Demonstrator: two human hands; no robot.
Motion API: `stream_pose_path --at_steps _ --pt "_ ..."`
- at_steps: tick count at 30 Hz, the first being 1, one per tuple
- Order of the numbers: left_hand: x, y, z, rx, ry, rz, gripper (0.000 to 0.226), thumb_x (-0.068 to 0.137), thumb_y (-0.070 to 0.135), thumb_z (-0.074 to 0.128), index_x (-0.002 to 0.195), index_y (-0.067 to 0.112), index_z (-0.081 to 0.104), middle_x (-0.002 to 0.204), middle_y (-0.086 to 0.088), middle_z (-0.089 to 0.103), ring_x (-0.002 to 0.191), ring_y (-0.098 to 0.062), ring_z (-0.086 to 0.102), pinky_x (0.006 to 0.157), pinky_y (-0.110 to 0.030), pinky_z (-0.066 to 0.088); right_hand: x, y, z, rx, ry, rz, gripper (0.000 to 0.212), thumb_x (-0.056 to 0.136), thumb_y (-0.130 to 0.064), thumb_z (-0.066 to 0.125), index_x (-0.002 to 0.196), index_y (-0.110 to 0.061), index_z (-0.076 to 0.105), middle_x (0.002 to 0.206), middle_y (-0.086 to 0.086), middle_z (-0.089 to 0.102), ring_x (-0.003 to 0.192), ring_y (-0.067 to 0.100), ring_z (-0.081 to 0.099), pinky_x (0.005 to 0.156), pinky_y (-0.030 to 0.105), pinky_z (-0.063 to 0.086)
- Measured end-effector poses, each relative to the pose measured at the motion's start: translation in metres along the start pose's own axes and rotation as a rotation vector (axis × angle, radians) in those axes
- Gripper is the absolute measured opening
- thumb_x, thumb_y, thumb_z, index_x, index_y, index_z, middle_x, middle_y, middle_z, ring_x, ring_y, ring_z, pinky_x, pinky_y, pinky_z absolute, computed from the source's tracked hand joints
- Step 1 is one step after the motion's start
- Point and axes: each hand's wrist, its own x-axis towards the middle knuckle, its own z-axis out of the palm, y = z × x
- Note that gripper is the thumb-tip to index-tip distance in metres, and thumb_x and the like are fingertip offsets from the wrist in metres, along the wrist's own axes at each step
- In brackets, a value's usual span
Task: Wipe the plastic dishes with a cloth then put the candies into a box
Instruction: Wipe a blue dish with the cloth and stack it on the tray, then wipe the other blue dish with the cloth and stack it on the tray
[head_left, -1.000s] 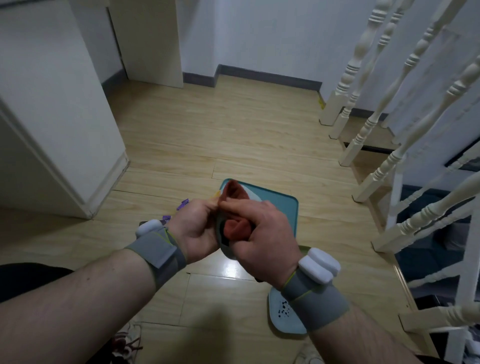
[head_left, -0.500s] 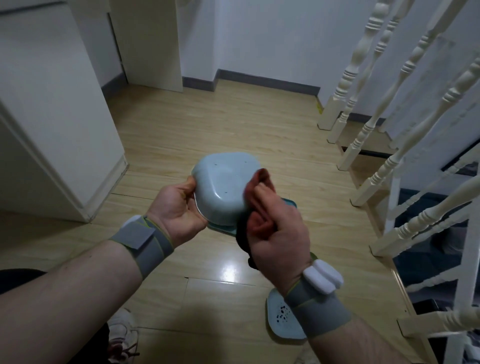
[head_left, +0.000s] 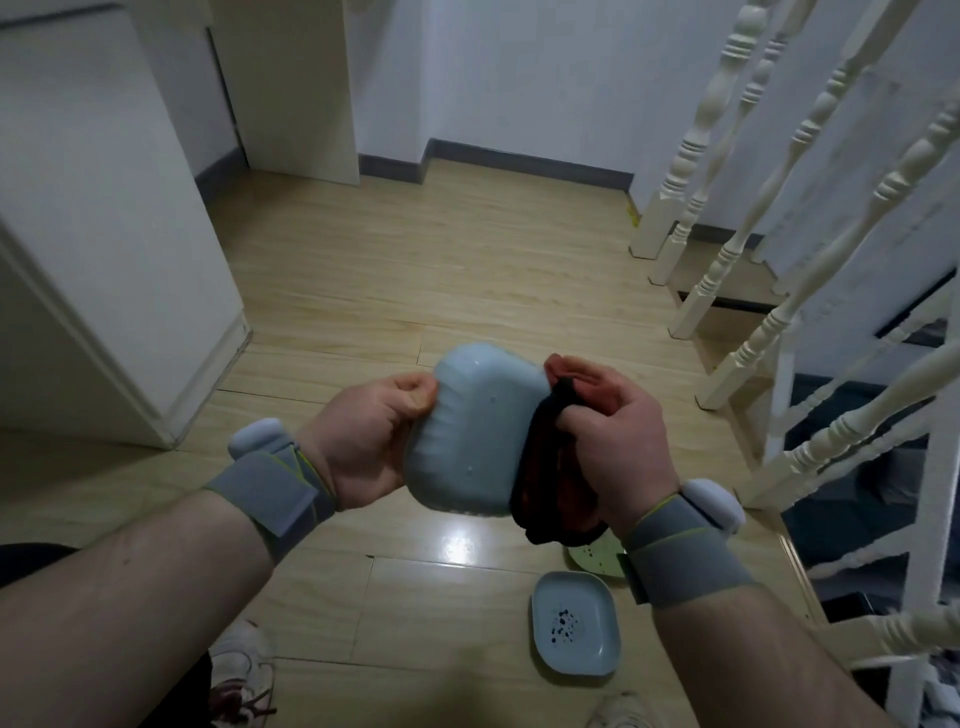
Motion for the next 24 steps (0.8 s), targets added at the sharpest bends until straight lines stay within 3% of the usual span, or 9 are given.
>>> stream_pose_path --at_steps 3,5,7,10,12,15,18,21,24 --pt "0.003 -0.017 0.008 -0.004 0.034 -0.029 0.022 0.1 0.01 0.039 0.093 0.005 0.059 0.084 -0.012 0.06 0.07 -0.018 0.062 0.061 -0.025 0.056 -0.017 -0.005 0.019 -0.185 -0.124 -0.187 0.046 0.059 -0.019 0.054 0.099 -0.028 0.074 0.098 -0.009 0.074 0.098 0.009 0.067 0.095 0.033 0.051" --pt "0.009 -0.022 0.008 -0.093 0.032 -0.08 0.029 0.102 0.014 0.035 0.107 0.004 0.062 0.097 -0.016 0.066 0.082 -0.023 0.066 0.073 -0.03 0.059 -0.028 -0.006 0.034 -0.295 -0.183 -0.301 0.044 0.061 -0.025 0.056 0.101 -0.031 0.073 0.098 -0.01 0.073 0.095 0.013 0.067 0.091 0.025 0.051" --pt "0.017 -0.02 0.002 -0.179 0.035 -0.111 0.035 0.104 0.02 0.034 0.117 0.003 0.062 0.106 -0.019 0.069 0.092 -0.028 0.068 0.084 -0.037 0.056 -0.035 0.0 0.043 -0.331 -0.249 -0.356 0.041 0.065 -0.017 0.062 0.103 -0.03 0.074 0.1 -0.007 0.073 0.092 0.015 0.065 0.087 0.018 0.049" --pt "0.032 -0.018 -0.01 -0.264 0.125 -0.13 0.042 0.105 0.028 0.033 0.111 -0.001 0.063 0.1 -0.021 0.07 0.083 -0.027 0.071 0.076 -0.043 0.058 -0.038 0.017 0.045 -0.333 -0.299 -0.287 0.044 0.065 -0.019 0.058 0.104 -0.031 0.074 0.102 -0.008 0.074 0.095 0.011 0.065 0.09 0.019 0.049" --pt "0.045 -0.022 -0.019 -0.207 0.198 -0.084 0.035 0.104 0.022 0.038 0.115 -0.002 0.061 0.108 -0.024 0.068 0.086 -0.029 0.07 0.072 -0.042 0.061 -0.033 0.028 0.043 -0.319 -0.269 -0.16 0.043 0.061 -0.02 0.057 0.098 -0.031 0.076 0.094 -0.011 0.074 0.091 0.005 0.066 0.087 0.017 0.05" --pt "0.064 -0.034 -0.032 0.141 0.327 -0.002 0.015 0.097 0.008 0.052 0.092 0.004 0.065 0.093 -0.018 0.065 0.084 -0.029 0.063 0.074 -0.038 0.055 -0.017 0.042 0.035 -0.325 -0.184 -0.011 0.034 0.056 -0.021 0.056 0.079 -0.04 0.073 0.081 -0.018 0.072 0.086 0.004 0.066 0.083 0.013 0.049" --pt "0.09 -0.043 -0.049 0.692 0.395 0.1 0.017 0.084 0.027 0.066 0.077 0.011 0.071 0.079 -0.008 0.068 0.079 -0.025 0.061 0.072 -0.034 0.049 0.006 0.064 0.027 -0.338 -0.103 0.104 0.033 0.06 -0.014 0.064 0.072 -0.044 0.067 0.079 -0.019 0.069 0.09 0.011 0.067 0.086 0.024 0.051" --pt "0.127 -0.053 -0.072 1.139 0.348 0.213 0.046 0.074 0.052 0.049 0.069 0.009 0.065 0.065 -0.007 0.059 0.063 -0.02 0.05 0.059 -0.031 0.037 0.035 0.092 0.025 -0.311 -0.052 0.245 0.03 0.059 -0.013 0.064 0.082 -0.03 0.076 0.089 -0.012 0.074 0.094 0.01 0.068 0.092 0.033 0.052" --pt "0.184 -0.072 -0.101 1.504 0.25 0.278 0.03 0.089 0.037 0.053 0.067 0.017 0.059 0.068 -0.005 0.059 0.068 -0.023 0.052 0.059 -0.03 0.031 0.066 0.118 0.028 -0.262 -0.079 0.328 0.028 0.06 -0.011 0.062 0.079 -0.026 0.076 0.086 -0.016 0.073 0.091 0.002 0.066 0.093 0.03 0.052"
